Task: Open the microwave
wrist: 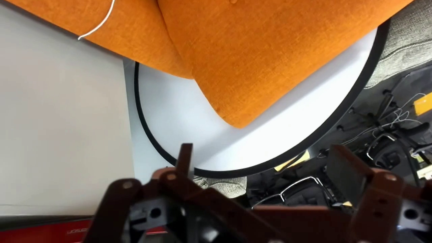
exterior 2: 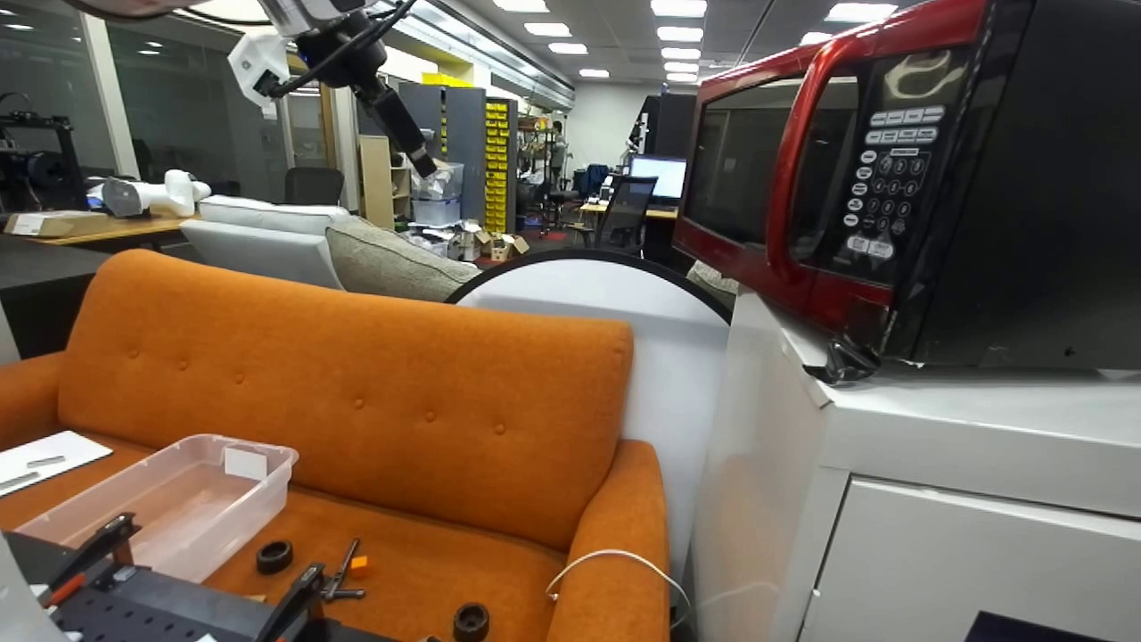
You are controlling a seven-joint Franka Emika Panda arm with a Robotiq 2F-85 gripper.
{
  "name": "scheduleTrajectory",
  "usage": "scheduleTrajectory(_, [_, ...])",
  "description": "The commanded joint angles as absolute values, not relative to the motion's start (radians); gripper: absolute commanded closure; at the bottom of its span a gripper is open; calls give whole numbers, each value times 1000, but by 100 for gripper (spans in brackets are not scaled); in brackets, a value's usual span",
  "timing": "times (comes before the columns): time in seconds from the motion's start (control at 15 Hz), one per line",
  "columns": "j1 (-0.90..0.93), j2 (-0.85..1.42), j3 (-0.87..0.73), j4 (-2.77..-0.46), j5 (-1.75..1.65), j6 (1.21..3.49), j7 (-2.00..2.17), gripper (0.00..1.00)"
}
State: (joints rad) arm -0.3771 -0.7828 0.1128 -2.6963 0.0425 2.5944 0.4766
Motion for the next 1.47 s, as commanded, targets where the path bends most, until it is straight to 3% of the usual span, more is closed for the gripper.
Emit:
scheduleTrajectory(0.0, [-365, -782, 107, -2697, 34, 2592, 482, 0])
scheduleTrajectory(0.33, [-353, -782, 107, -2698, 36, 2591, 482, 0])
scheduleTrajectory(1.13, [-969, -773, 241, -2661, -235, 2839, 572, 0])
scheduleTrajectory(1.2, [-892, -785, 184, -2666, -188, 2801, 503, 0])
scheduleTrajectory(1.4, [-907, -787, 198, -2668, -184, 2801, 508, 0])
